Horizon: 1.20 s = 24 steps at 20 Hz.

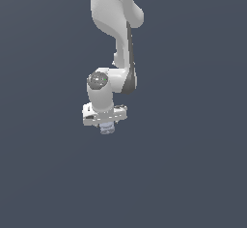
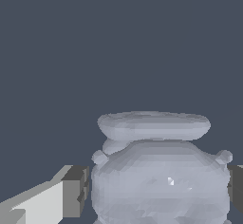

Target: Pick up the object and move it to a goal position.

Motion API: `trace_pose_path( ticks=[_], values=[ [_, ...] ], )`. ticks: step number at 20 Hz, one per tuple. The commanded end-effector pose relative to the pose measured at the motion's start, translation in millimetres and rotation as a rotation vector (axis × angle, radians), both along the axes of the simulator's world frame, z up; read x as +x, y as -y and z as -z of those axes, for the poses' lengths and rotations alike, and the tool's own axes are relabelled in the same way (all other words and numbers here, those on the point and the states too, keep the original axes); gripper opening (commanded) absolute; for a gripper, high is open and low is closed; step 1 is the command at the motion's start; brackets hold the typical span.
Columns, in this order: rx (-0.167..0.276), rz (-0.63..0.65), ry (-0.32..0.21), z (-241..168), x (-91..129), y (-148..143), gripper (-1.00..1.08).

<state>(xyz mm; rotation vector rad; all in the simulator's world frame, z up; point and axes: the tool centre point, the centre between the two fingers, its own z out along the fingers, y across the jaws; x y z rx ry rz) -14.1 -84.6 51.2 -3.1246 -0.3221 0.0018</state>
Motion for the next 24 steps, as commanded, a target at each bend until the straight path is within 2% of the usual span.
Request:
trace_pose_path(
  ticks=[1,4,5,17,24],
  values=[
    [0.000,-0.001,0.001,7.6,0.5,0.2,1.00],
    [0.000,-0.001,0.001,9.8,1.2,0.5,1.00],
    [0.000,-0.001,0.001,9.8,1.2,0.5,-1.00],
    [-0.001,-0.001,0.003,8.5,2.0,-1.1,-1.00],
    [-0.001,-0.001,0.003,5.6,3.9,-31.3,-1.00]
  ],
)
